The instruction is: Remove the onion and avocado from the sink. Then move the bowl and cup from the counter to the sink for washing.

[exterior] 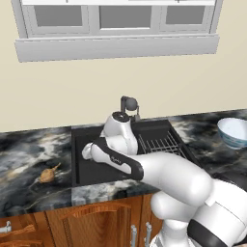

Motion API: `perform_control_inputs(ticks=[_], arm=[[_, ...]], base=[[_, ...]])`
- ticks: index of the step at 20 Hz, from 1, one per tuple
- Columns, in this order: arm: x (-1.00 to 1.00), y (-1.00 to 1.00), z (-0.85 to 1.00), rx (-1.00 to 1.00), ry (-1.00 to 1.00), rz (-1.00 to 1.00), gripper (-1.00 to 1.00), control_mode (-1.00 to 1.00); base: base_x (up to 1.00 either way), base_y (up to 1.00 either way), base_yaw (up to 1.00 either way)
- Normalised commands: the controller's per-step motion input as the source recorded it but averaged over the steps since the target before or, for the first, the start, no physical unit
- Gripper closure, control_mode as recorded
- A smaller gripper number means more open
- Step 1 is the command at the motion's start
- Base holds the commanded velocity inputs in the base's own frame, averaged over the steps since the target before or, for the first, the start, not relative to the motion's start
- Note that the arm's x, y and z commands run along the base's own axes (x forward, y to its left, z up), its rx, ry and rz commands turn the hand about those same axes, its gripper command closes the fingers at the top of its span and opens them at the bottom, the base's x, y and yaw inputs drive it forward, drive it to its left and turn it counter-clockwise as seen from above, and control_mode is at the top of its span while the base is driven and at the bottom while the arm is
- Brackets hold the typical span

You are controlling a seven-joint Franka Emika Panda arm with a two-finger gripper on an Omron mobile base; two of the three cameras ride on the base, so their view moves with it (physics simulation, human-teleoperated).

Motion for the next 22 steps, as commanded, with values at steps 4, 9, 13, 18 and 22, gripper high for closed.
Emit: perform_control_inputs(ticks=[4, 9, 13, 18, 22], arm=[[0.0, -0.19, 0.0, -0.12, 0.0, 0.0, -1.0, -1.0], [0.0, -0.18, 0.0, -0.12, 0.0, 0.0, -1.0, -1.0], [0.01, -0.17, 0.0, -0.07, 0.0, 0.0, -1.0, -1.0], [0.02, -0.18, 0.0, -0.05, 0.0, 0.0, -1.0, -1.0], [0.01, -0.19, 0.0, -0.06, 0.0, 0.0, -1.0, -1.0]], base=[[0.0, 0.0, 0.0], [0.0, 0.0, 0.0], [0.0, 0.0, 0.0], [0.0, 0.0, 0.0], [0.0, 0.0, 0.0]])
